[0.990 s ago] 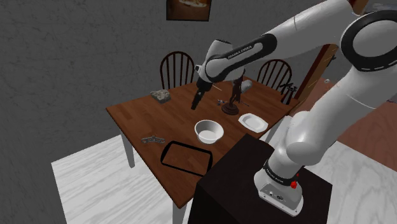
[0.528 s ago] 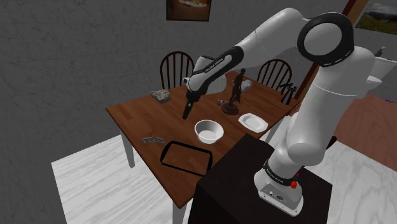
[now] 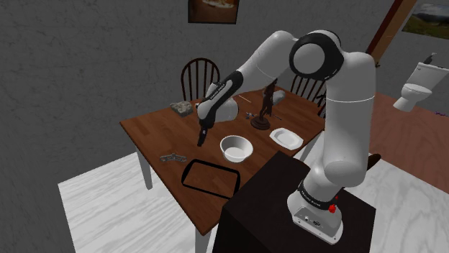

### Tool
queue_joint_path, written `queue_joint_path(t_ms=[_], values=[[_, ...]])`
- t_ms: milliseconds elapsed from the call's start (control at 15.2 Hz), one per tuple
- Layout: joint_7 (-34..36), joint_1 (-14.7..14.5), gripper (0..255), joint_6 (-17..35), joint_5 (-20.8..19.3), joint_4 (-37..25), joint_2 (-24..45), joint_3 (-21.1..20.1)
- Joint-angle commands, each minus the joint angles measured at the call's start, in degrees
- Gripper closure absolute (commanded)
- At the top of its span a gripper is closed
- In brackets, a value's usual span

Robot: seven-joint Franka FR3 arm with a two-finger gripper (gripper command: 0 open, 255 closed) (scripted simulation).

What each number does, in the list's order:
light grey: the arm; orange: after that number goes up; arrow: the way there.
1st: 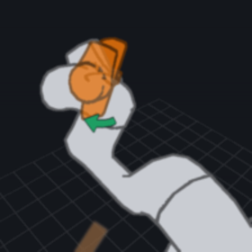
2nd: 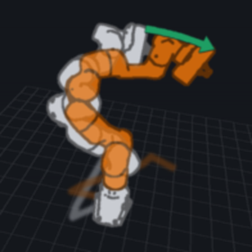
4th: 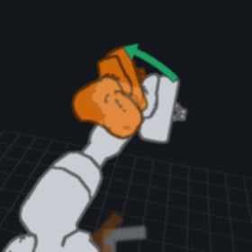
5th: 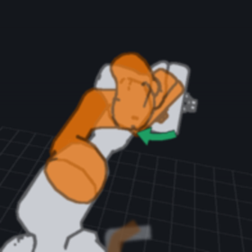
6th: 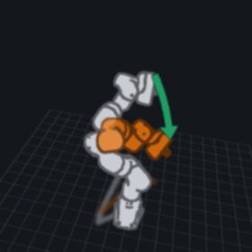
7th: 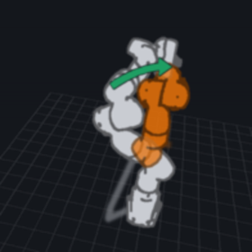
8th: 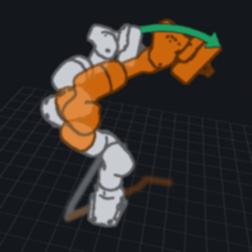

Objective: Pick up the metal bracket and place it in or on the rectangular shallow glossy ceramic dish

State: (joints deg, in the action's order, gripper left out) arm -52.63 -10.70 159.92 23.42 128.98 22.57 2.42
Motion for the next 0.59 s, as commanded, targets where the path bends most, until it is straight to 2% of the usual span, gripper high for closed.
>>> queue_joint_path(t_ms=[0, 198, 528], values=[[-1.7, 0.4, 0, 1.1, 0.2, -3.3, 4.6, -1.0], [-3.6, 0.8, 0, 2.6, -0.1, -8.4, 11.3, -2.3], [-4.1, 1.2, 0, 4.3, 0.2, -10.7, 15.2, -3.1]])
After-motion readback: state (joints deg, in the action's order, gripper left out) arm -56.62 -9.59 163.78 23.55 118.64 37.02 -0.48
